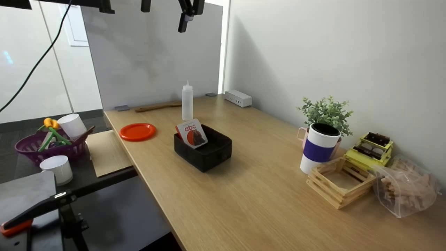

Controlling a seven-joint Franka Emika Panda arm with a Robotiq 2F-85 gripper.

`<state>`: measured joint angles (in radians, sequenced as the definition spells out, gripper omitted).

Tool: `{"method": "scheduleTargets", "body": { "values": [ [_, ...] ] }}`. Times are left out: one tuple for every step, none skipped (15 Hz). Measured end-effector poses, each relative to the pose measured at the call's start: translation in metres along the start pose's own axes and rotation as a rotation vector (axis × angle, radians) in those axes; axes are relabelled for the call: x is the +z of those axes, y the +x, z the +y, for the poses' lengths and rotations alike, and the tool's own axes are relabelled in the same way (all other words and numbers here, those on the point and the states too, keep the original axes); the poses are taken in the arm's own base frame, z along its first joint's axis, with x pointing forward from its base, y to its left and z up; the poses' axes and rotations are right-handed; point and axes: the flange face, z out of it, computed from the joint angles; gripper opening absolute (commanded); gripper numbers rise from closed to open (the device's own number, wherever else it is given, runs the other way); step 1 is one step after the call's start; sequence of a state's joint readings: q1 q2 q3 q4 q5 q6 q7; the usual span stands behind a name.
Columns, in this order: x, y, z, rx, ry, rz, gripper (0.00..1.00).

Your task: Put the book in the black box on the table

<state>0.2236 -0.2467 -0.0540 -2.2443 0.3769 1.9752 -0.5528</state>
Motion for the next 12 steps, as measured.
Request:
{"method": "scheduleTargets", "body": {
  "values": [
    [0.005,0.001,0.0,0.005,0.002,-0.009,1.0],
    [0.01,0.003,0.001,0.008,0.005,-0.021,1.0],
    [0.018,0.006,0.001,0.012,0.009,-0.036,1.0],
    [0.026,0.01,0.002,0.016,0.014,-0.054,1.0],
    [0.036,0.015,0.003,0.018,0.02,-0.075,1.0],
    [0.046,0.021,0.003,0.018,0.029,-0.1,1.0],
    [0.057,0.027,0.004,0.016,0.039,-0.13,1.0],
    [0.068,0.032,0.005,0.011,0.051,-0.166,1.0],
    [0.079,0.038,0.005,0.006,0.063,-0.207,1.0],
    [0.089,0.043,0.006,0.001,0.074,-0.248,1.0],
    [0.097,0.048,0.007,-0.004,0.078,-0.285,1.0],
    [0.103,0.052,0.009,-0.006,0.081,-0.308,1.0]
  ]
}}
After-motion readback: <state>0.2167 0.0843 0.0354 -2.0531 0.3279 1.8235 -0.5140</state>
